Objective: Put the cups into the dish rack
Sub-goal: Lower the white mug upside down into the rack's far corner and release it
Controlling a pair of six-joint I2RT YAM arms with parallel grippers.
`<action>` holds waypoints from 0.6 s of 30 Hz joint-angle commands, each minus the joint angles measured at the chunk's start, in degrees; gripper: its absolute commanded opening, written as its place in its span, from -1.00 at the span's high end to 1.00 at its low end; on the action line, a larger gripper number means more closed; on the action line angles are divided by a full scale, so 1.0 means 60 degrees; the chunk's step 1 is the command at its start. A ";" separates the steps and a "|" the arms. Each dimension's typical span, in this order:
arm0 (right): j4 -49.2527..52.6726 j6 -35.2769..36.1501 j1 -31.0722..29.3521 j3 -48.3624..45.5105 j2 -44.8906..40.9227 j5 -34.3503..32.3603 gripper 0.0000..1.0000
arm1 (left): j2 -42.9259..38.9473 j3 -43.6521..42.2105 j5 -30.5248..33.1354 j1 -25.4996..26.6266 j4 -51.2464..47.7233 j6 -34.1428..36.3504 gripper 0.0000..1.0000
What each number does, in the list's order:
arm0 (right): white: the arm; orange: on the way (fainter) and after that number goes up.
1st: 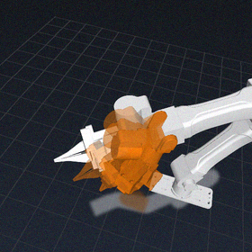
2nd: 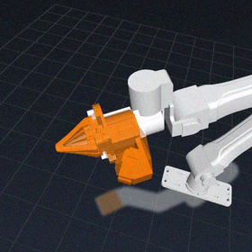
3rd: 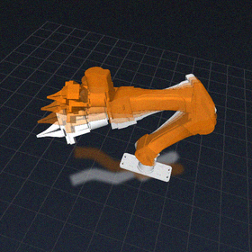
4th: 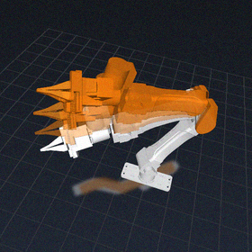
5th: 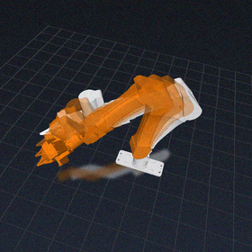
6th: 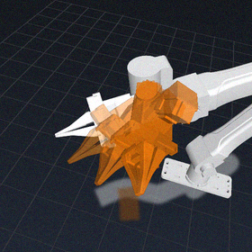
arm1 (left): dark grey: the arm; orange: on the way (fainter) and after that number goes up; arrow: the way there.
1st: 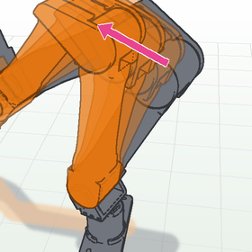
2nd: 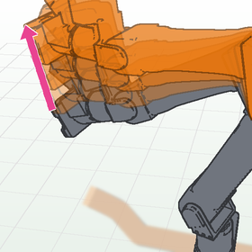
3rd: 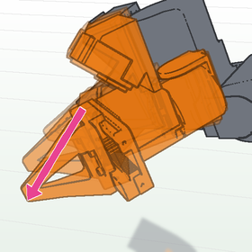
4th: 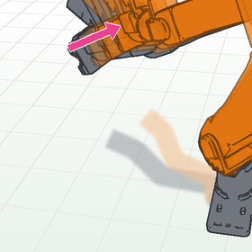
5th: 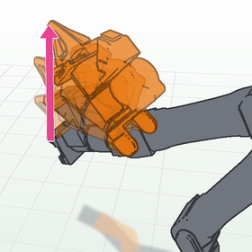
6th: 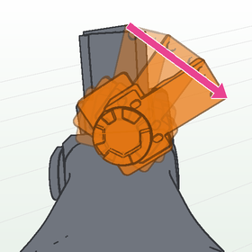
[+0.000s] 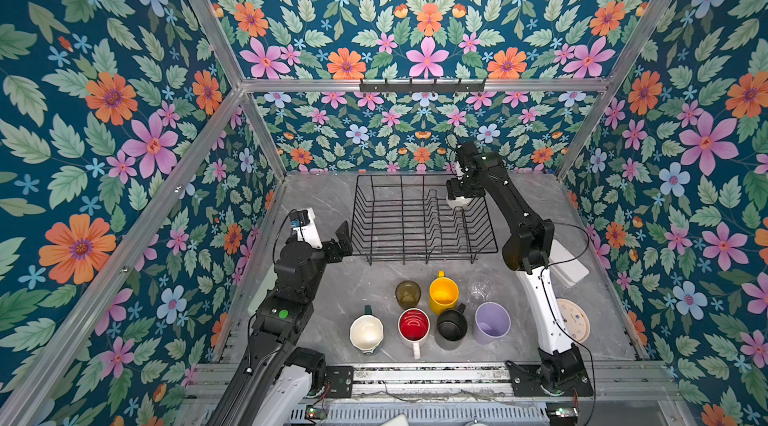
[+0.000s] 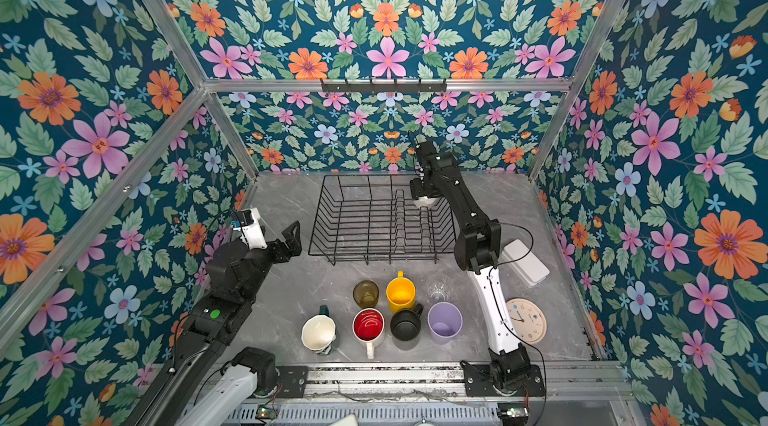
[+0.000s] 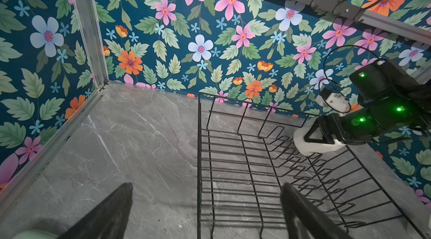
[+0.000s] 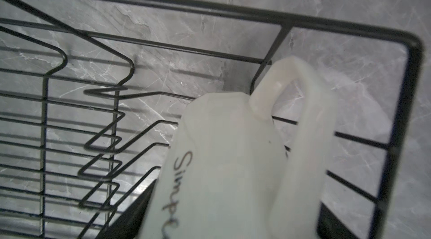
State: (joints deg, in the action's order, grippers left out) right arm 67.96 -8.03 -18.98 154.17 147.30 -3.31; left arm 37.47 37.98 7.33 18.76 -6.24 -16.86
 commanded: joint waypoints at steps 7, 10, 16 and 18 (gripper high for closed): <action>0.0023 -0.0155 -0.0012 0.0072 0.0293 0.0200 1.00 | -0.0005 0.0087 -0.0029 -0.0005 0.0015 -0.0073 -0.99; 0.0026 -0.0169 -0.0012 0.0072 0.0367 0.0261 0.80 | -0.0016 0.0087 -0.0011 -0.0007 0.0000 -0.0072 -0.99; 0.0037 -0.0096 -0.0002 -0.0021 0.0312 0.0252 -0.28 | 0.0009 0.0072 0.0023 -0.0009 -0.0009 -0.0083 -0.99; -0.0003 -0.0055 -0.0001 -0.0074 0.0254 0.0230 -0.41 | 0.0024 0.0087 0.0022 -0.0005 -0.0015 -0.0084 -0.99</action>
State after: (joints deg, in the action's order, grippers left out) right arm 67.44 -9.45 -19.00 154.32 148.59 -2.90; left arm 37.58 37.98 7.31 18.76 -6.28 -17.61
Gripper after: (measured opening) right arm 0.782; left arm 0.996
